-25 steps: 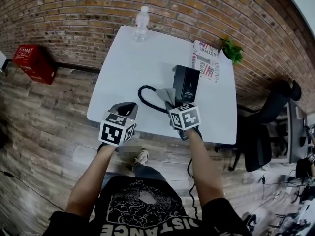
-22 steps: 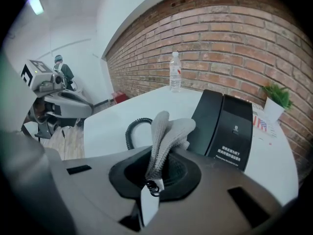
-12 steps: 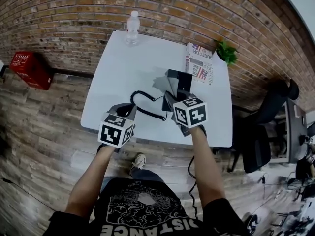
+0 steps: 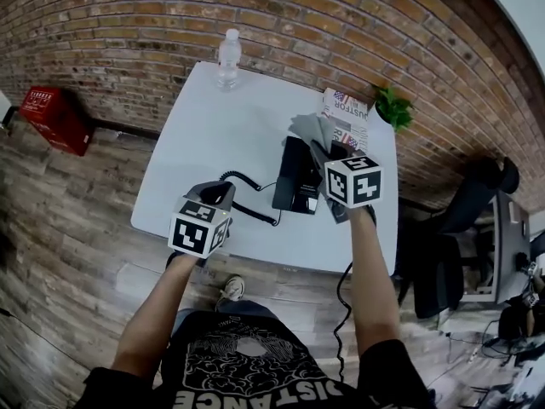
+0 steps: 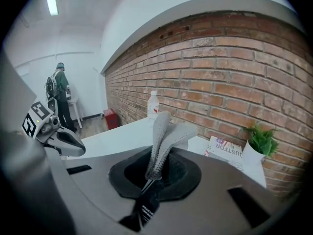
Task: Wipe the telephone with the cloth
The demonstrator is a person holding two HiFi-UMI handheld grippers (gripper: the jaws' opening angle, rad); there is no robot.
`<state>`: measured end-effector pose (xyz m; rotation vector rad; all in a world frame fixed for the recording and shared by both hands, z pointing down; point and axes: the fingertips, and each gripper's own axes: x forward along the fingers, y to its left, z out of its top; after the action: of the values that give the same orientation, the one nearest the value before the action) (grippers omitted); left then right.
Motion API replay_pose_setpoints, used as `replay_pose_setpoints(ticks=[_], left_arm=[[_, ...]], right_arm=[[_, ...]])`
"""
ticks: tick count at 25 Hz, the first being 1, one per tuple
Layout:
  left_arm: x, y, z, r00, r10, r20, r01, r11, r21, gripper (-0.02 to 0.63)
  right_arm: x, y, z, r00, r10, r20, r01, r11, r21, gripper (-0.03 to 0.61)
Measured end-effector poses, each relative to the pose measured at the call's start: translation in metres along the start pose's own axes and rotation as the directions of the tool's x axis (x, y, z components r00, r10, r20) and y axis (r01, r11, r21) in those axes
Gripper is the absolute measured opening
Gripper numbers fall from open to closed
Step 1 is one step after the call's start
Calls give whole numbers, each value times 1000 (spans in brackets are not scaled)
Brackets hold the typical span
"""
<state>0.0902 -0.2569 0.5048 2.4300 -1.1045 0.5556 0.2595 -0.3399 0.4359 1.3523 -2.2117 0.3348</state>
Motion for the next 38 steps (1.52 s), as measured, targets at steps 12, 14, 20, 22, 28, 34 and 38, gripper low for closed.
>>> replay_pose_setpoints(ticks=[12, 14, 20, 22, 28, 34, 38], left_arm=[[16, 11, 10, 999, 50, 0, -50, 998, -22, 6], [17, 14, 10, 998, 59, -4, -59, 998, -25, 6], [18, 21, 9, 997, 76, -11, -77, 996, -36, 6], [18, 22, 10, 997, 79, -10, -79, 996, -38, 6], [16, 28, 8, 996, 91, -12, -91, 995, -42, 6], [6, 38, 6, 993, 114, -9, -115, 992, -51, 6], [-2, 44, 5, 992, 126, -9, -127, 990, -55, 6]], right_arm=[[47, -30, -30, 977, 32, -210, -58, 991, -119, 12], [52, -29, -32, 971, 61, -232, -89, 990, -110, 12], [61, -21, -33, 961, 120, -250, -149, 984, -101, 12], [63, -19, -32, 958, 129, -256, -162, 981, -111, 12], [70, -10, -27, 951, 156, -267, -195, 972, -127, 12], [79, 6, -22, 944, 194, -268, -234, 964, -123, 12], [84, 20, -19, 938, 222, -266, -260, 958, -118, 12]])
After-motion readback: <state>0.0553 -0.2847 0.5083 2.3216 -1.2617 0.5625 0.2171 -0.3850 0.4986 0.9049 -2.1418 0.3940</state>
